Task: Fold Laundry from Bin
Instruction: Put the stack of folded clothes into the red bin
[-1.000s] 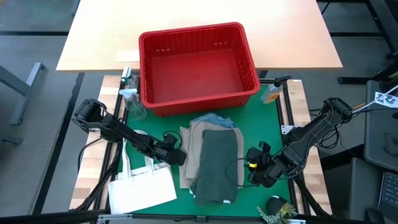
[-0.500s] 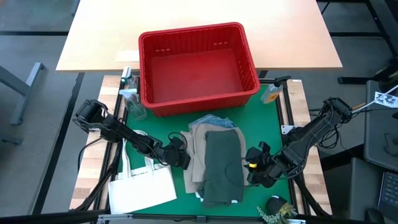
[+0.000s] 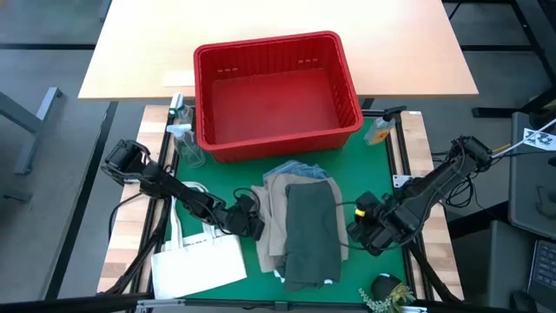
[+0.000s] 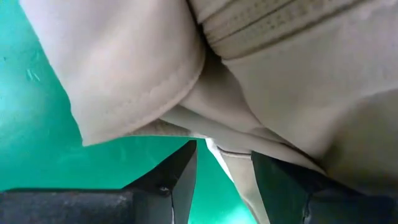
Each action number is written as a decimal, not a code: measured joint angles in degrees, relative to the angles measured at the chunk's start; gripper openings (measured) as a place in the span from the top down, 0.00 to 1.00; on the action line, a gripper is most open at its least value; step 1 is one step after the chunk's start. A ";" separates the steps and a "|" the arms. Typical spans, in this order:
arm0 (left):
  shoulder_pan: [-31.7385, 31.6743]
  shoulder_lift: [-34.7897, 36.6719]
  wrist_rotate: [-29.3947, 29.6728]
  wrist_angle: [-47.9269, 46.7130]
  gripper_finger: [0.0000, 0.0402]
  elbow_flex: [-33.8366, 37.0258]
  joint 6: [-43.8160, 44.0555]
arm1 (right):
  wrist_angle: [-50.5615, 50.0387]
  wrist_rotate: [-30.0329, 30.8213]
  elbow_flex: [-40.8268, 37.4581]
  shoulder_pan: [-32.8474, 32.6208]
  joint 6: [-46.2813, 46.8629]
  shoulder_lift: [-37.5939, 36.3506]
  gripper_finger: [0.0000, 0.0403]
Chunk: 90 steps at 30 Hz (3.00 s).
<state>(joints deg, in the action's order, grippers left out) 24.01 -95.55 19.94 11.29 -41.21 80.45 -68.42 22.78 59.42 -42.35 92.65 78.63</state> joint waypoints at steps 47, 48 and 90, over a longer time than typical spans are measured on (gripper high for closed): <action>-1.70 -11.85 -2.13 8.93 0.62 -5.86 7.54 | 45.87 6.24 -21.02 -0.02 4.60 0.04 0.69; -1.81 -11.85 -2.15 8.91 0.62 -5.86 7.55 | 45.89 6.24 -21.02 -0.02 4.60 0.04 0.69; -2.01 -11.78 -7.64 7.86 0.62 -5.86 7.99 | 60.15 9.84 -21.00 0.42 5.95 15.50 0.69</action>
<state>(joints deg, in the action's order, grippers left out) 22.00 -107.33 12.29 19.15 -47.07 88.44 -8.27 32.62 38.41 -41.93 98.61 94.13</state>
